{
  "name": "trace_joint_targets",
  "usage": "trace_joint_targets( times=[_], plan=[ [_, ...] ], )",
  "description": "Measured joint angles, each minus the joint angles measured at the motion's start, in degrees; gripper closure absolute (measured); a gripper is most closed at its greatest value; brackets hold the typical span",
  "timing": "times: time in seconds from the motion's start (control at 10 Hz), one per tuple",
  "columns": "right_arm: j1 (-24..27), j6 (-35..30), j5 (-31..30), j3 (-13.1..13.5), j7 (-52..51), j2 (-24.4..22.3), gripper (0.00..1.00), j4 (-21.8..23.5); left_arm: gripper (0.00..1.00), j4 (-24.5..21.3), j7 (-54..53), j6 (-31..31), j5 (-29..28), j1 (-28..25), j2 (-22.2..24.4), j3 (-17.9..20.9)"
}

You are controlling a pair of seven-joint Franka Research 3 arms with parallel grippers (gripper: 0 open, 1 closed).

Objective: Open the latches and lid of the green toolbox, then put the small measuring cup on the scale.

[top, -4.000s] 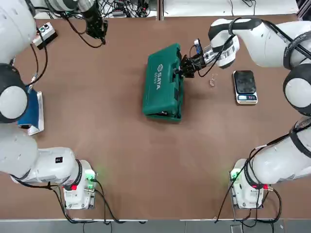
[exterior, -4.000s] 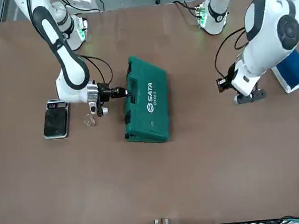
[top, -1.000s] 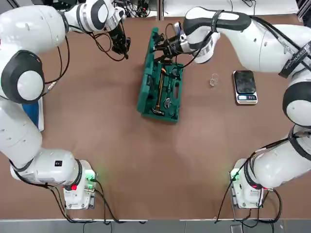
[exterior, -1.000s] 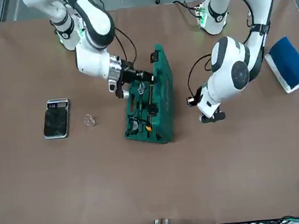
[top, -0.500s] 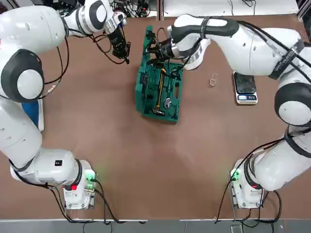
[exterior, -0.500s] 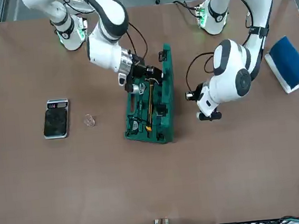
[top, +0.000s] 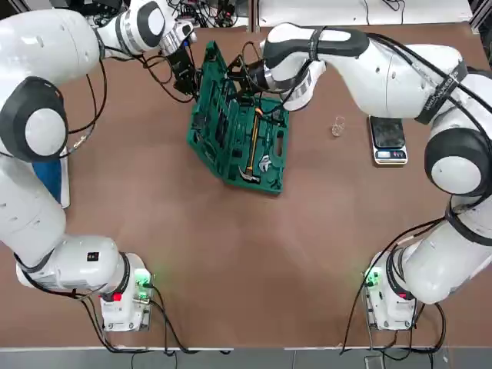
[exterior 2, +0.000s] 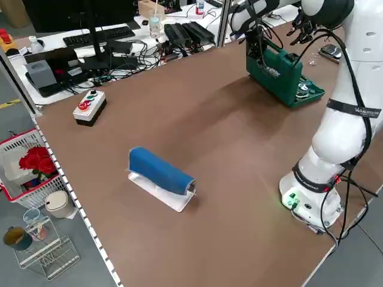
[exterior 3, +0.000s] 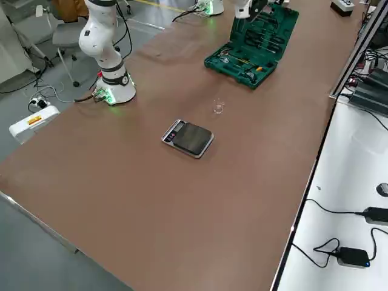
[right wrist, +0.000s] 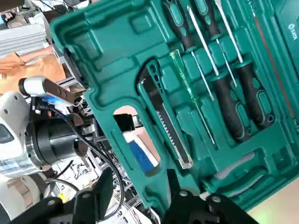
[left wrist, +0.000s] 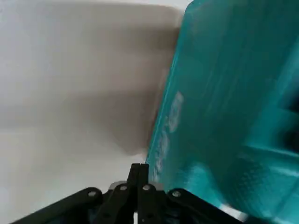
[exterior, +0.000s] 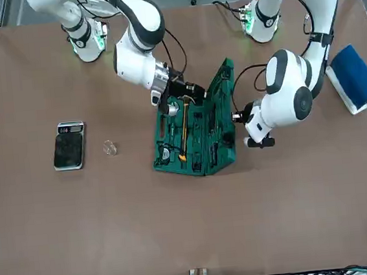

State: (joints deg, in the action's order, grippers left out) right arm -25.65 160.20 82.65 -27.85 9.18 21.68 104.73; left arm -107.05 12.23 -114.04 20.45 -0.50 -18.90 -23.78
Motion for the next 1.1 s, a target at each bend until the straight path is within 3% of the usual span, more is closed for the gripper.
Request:
trace_joint_targets(
  times=[0.3,0.4,0.6,0.8,0.9,1.1],
  plan=[
    [2.34,-0.57,-1.01,0.42,-0.17,-0.39,0.31,1.62,0.99,-0.05,0.00,0.04,0.00,-0.05,0.07,-0.04],
    [3.64,-2.05,-2.10,0.47,-0.34,-1.06,0.16,2.43,0.99,-0.08,-0.13,0.04,0.00,-0.06,0.07,-0.03],
    [7.26,-7.09,-6.43,0.59,-0.34,-4.23,0.06,5.18,0.99,-0.25,-0.70,0.04,0.00,-0.34,0.07,0.08],
    [12.91,-16.70,-14.22,1.32,-0.25,-9.46,0.02,8.88,0.99,-1.01,-0.84,0.16,-0.12,-1.61,0.18,0.17],
    [15.40,-22.85,-19.27,3.32,-0.10,-12.60,0.00,10.38,0.99,-1.68,-1.12,0.35,-0.63,-2.72,0.50,0.17],
    [16.97,-36.40,-33.73,12.37,1.28,-19.09,0.00,11.75,0.99,-2.79,-1.26,0.60,-1.63,-3.70,1.21,0.22]
  ],
)
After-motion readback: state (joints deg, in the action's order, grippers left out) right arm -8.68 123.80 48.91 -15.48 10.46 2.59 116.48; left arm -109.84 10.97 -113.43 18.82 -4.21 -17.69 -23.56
